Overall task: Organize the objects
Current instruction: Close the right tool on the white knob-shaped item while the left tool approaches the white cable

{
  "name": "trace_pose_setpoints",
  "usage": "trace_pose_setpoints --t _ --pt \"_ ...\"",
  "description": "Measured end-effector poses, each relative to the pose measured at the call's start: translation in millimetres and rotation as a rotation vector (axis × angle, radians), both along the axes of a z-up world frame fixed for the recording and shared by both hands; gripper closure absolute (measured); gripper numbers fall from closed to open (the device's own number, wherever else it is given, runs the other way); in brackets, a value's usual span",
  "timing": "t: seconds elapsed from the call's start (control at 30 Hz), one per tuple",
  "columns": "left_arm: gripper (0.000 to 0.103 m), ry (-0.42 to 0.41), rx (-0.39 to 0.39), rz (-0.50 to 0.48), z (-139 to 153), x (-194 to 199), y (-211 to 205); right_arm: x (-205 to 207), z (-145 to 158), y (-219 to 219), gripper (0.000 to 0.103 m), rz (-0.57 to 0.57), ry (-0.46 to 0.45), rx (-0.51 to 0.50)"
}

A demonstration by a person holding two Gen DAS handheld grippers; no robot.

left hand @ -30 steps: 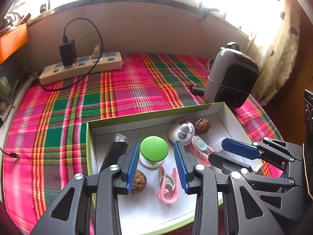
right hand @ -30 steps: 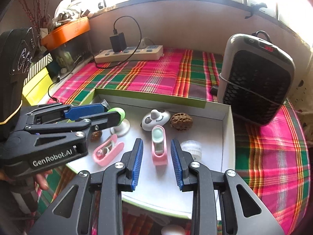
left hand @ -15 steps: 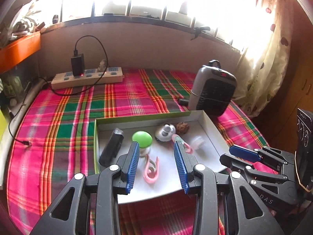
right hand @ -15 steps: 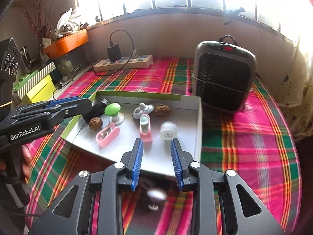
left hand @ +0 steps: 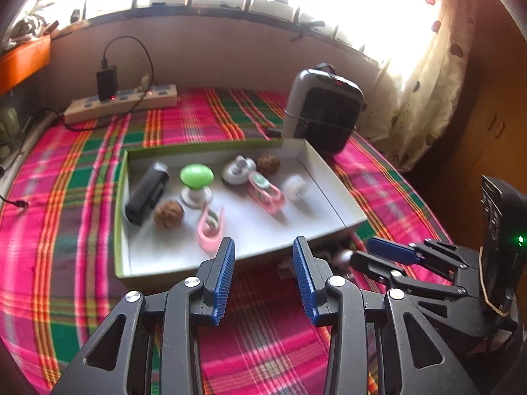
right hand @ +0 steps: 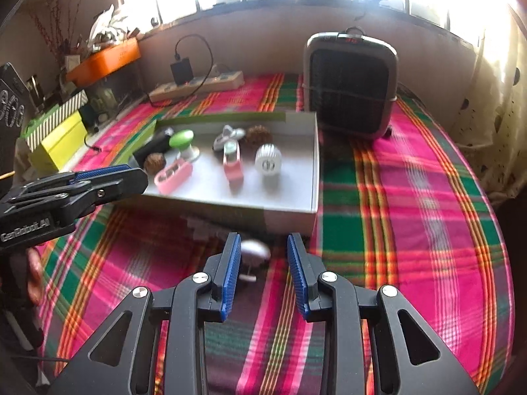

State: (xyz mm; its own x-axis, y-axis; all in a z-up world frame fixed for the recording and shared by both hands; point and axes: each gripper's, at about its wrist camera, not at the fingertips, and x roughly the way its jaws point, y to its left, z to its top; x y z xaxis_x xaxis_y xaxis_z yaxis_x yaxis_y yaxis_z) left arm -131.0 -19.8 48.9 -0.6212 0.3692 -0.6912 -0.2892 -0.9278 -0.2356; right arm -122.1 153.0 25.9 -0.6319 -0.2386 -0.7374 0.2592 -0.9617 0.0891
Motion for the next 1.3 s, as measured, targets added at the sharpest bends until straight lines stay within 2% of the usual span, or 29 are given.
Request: trace_pose_setpoints --t 0.17,0.27,0.5,0.67,0.7,0.83,1.07,1.3 --pt "0.068 -0.025 -0.012 -0.048 -10 6 8 -1 -8 -4 0.071 -0.003 -0.013 0.016" --pt "0.068 -0.040 -0.014 -0.062 -15 5 11 -4 -12 -7 0.063 0.009 -0.026 0.014" --pt "0.068 -0.070 -0.013 -0.080 -26 1 17 -9 -18 -9 0.063 -0.001 -0.036 0.046" --pt "0.068 -0.071 -0.044 -0.090 -31 -3 26 -9 -17 -3 0.063 -0.006 -0.034 0.017" --pt "0.068 -0.074 -0.046 -0.095 -31 -4 27 -8 -17 -2 0.064 -0.006 -0.031 0.019" --pt "0.068 -0.075 -0.074 -0.105 -34 -7 34 -6 -16 1 0.078 -0.001 -0.023 0.002" --pt "0.068 -0.079 -0.073 -0.133 -36 -12 45 -1 -13 13 0.079 -0.016 -0.021 -0.006" --pt "0.068 -0.078 -0.064 -0.214 -34 3 64 3 -11 29 0.078 -0.048 -0.016 -0.011"
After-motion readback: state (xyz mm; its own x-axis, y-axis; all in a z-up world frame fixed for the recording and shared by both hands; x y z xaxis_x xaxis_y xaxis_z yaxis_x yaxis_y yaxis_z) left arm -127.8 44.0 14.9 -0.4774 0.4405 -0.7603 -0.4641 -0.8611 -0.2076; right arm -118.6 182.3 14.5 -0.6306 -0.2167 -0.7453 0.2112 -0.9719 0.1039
